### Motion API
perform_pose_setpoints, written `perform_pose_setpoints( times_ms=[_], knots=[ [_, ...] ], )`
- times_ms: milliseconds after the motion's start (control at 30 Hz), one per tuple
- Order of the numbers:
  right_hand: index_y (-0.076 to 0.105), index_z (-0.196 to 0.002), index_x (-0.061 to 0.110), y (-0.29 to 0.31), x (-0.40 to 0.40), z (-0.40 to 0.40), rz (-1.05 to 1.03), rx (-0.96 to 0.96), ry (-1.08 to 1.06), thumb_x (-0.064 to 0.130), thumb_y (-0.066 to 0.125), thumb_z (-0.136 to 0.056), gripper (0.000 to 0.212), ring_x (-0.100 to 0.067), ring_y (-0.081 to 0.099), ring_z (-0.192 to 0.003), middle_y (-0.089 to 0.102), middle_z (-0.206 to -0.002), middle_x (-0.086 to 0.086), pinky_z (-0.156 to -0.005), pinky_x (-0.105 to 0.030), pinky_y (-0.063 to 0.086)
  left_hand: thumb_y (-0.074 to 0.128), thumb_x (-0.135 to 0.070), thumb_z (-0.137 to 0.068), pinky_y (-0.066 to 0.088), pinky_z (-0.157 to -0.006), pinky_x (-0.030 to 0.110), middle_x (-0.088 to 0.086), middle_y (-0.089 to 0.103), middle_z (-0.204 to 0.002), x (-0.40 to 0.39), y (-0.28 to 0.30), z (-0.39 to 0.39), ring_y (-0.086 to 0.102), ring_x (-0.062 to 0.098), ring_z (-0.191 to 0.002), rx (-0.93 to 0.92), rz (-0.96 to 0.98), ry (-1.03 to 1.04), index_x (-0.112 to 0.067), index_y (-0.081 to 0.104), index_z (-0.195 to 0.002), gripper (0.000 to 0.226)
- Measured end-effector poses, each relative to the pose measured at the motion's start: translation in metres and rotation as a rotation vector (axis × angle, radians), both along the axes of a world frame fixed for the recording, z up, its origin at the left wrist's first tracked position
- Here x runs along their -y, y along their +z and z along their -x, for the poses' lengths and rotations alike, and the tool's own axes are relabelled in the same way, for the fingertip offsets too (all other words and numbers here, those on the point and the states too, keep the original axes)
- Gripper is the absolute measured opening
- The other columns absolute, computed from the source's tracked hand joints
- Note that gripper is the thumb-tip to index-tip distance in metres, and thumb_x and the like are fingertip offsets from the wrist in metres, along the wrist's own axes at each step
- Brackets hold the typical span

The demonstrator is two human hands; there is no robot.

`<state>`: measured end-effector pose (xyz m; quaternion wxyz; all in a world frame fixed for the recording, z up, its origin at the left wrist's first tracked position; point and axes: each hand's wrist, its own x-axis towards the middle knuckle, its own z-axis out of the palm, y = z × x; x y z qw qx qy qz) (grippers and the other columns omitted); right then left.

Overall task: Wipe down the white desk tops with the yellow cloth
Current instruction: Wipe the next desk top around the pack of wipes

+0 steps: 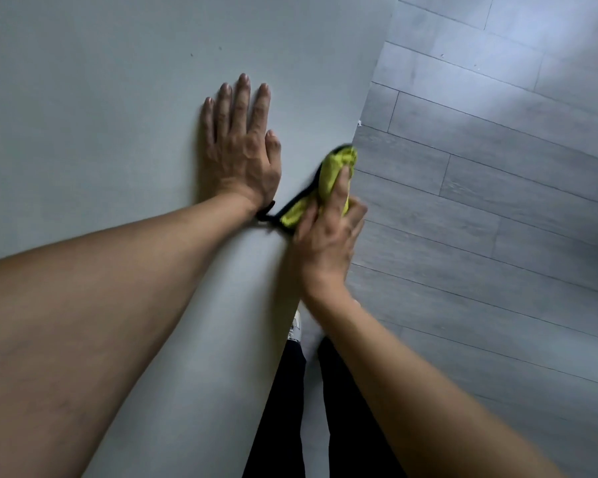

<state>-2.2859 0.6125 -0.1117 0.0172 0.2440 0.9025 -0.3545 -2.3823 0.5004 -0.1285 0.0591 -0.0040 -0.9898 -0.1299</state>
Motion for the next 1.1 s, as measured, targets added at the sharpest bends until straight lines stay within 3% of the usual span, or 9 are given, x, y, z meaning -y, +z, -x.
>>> perform_pose_setpoints(
  times_ms=[200,333,433,567,667,767,933,1100],
  knots=[
    [0.012,-0.163,0.027,-0.001,-0.033,0.126,-0.133,0.047,-0.005,0.026,0.039,-0.105,0.064,-0.036,0.044,-0.124,0.037,-0.138,-0.014,-0.102,-0.045,0.042,0.035,-0.034,-0.096,0.015,-0.129,0.049,0.021,0.039,-0.163,0.002,0.006,-0.006,0.035,0.042,-0.151,0.027,-0.07,-0.048,-0.008,0.05,-0.152,0.063],
    [0.014,-0.162,0.025,-0.003,-0.037,0.138,-0.173,0.037,-0.009,0.027,0.039,-0.106,0.062,-0.033,0.044,-0.125,0.037,-0.14,-0.014,-0.101,-0.044,0.045,0.043,-0.028,-0.095,0.02,-0.126,0.05,0.023,0.042,-0.16,0.012,0.012,-0.068,0.04,0.043,-0.147,0.016,-0.049,-0.151,-0.007,0.048,-0.154,0.063],
    [0.012,-0.163,0.026,-0.002,-0.024,0.098,-0.148,0.038,-0.005,0.026,0.039,-0.104,0.065,-0.035,0.045,-0.123,0.037,-0.139,-0.015,-0.101,-0.048,0.046,0.044,-0.026,-0.098,0.021,-0.128,0.051,0.019,0.038,-0.164,0.025,0.014,-0.165,0.036,0.039,-0.151,0.043,-0.059,-0.12,-0.009,0.043,-0.158,0.062],
    [0.01,-0.163,0.029,0.003,0.007,-0.014,-0.051,0.082,0.008,0.032,0.04,-0.105,0.065,-0.038,0.043,-0.122,0.039,-0.134,-0.017,-0.099,-0.053,0.043,0.04,-0.027,-0.101,0.022,-0.127,0.055,0.017,0.032,-0.168,0.045,0.019,-0.28,0.03,0.037,-0.155,0.118,-0.024,-0.042,-0.007,0.043,-0.158,0.06],
    [0.011,-0.163,0.027,0.008,0.03,-0.095,-0.063,0.103,0.043,0.039,0.039,-0.105,0.065,-0.036,0.044,-0.119,0.039,-0.136,-0.014,-0.092,-0.054,0.05,0.039,-0.028,-0.101,0.024,-0.126,0.059,0.017,0.029,-0.169,0.054,0.019,-0.331,0.027,0.036,-0.157,0.167,0.026,-0.024,-0.008,0.042,-0.158,0.06],
    [0.012,-0.163,0.024,0.009,0.037,-0.119,-0.101,0.124,0.065,0.043,0.033,-0.104,0.066,-0.035,0.046,-0.121,0.04,-0.139,-0.015,-0.092,-0.055,0.052,0.037,-0.03,-0.101,0.022,-0.127,0.058,0.015,0.027,-0.17,0.057,0.016,-0.344,0.025,0.034,-0.158,0.18,0.052,-0.034,-0.01,0.04,-0.159,0.062],
    [0.01,-0.163,0.027,0.01,0.021,-0.06,-0.101,0.114,0.036,0.03,0.04,-0.105,0.065,-0.037,0.04,-0.123,0.036,-0.144,-0.014,-0.103,-0.051,0.041,0.036,-0.032,-0.1,0.021,-0.127,0.058,0.014,0.029,-0.17,0.056,0.015,-0.342,0.027,0.034,-0.157,0.169,0.044,-0.017,-0.011,0.041,-0.159,0.063],
    [0.01,-0.163,0.027,0.006,-0.005,0.036,-0.187,0.106,0.011,0.019,0.036,-0.104,0.065,-0.033,0.042,-0.124,0.036,-0.143,-0.012,-0.106,-0.046,0.042,0.034,-0.033,-0.101,0.02,-0.127,0.058,0.013,0.027,-0.171,0.058,0.013,-0.344,0.025,0.034,-0.158,0.152,0.046,-0.04,-0.012,0.037,-0.161,0.063]
  ],
)
